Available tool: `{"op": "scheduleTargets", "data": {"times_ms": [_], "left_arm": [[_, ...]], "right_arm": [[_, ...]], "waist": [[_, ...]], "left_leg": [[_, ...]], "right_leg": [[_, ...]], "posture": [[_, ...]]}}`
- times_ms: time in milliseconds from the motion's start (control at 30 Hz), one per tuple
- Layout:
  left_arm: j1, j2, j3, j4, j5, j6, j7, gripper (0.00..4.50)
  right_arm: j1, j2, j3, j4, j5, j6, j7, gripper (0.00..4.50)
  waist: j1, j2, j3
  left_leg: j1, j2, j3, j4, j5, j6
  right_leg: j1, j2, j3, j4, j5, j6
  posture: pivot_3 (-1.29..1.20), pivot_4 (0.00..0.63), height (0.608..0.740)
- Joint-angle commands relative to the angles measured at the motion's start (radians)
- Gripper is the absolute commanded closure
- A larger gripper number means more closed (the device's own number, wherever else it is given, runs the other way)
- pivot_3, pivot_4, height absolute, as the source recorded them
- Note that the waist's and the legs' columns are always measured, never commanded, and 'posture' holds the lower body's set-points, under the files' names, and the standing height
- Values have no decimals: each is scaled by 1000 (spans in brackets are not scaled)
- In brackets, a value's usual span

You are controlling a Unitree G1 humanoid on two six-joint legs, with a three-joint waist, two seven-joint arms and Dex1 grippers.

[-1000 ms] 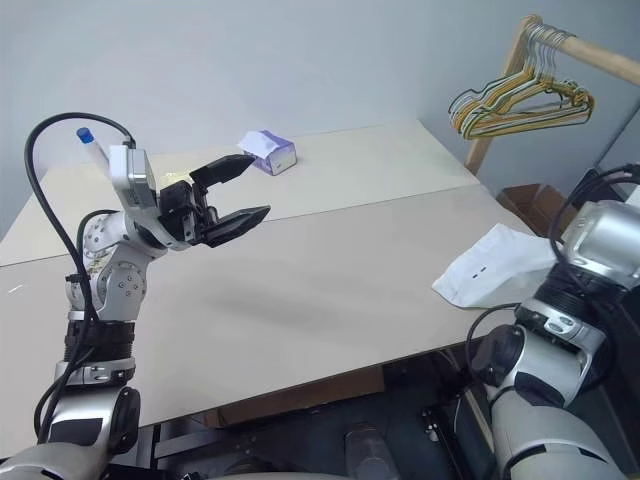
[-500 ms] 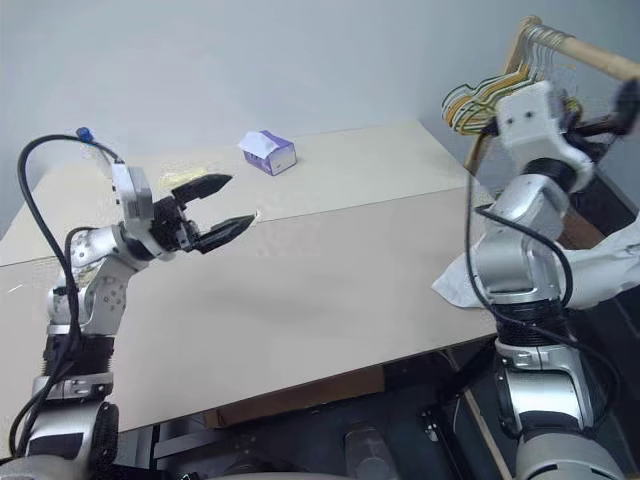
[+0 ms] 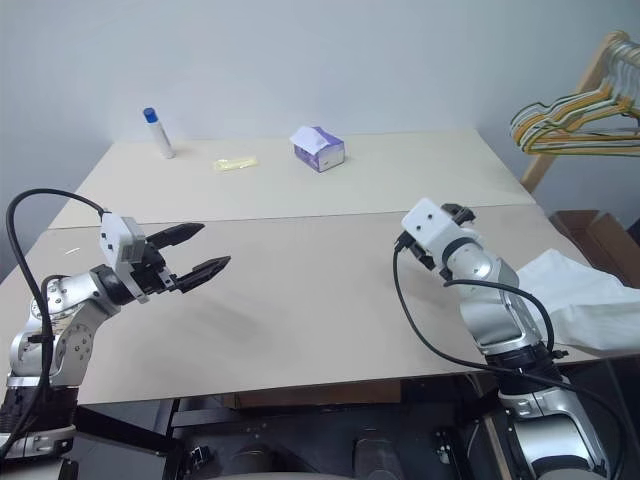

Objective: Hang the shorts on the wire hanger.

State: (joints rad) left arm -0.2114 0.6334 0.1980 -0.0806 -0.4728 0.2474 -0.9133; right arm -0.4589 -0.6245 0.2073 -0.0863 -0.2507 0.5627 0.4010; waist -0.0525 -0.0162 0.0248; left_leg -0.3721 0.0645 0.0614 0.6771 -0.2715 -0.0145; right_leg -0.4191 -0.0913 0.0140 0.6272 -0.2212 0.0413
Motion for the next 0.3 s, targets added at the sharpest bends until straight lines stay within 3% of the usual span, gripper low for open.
{"op": "scheduleTargets", "data": {"times_ms": [33,300], "left_arm": [[8,4,22,-60,-10,0,21,0],[26,-6,13,-88,-10,-6,48,0]], "right_arm": [[-6,-23,7,-49,3,-51,64,30],[-9,-20,39,-29,-34,-111,106,30]], "waist": [[15,0,0],[45,-1,0]], "left_leg": [[0,0,0,0,0,0],[0,0,0,0,0,0]], "right_leg": [[0,0,0,0,0,0],[0,0,0,0,0,0]], "posture": [[83,0,740],[100,0,740]]}}
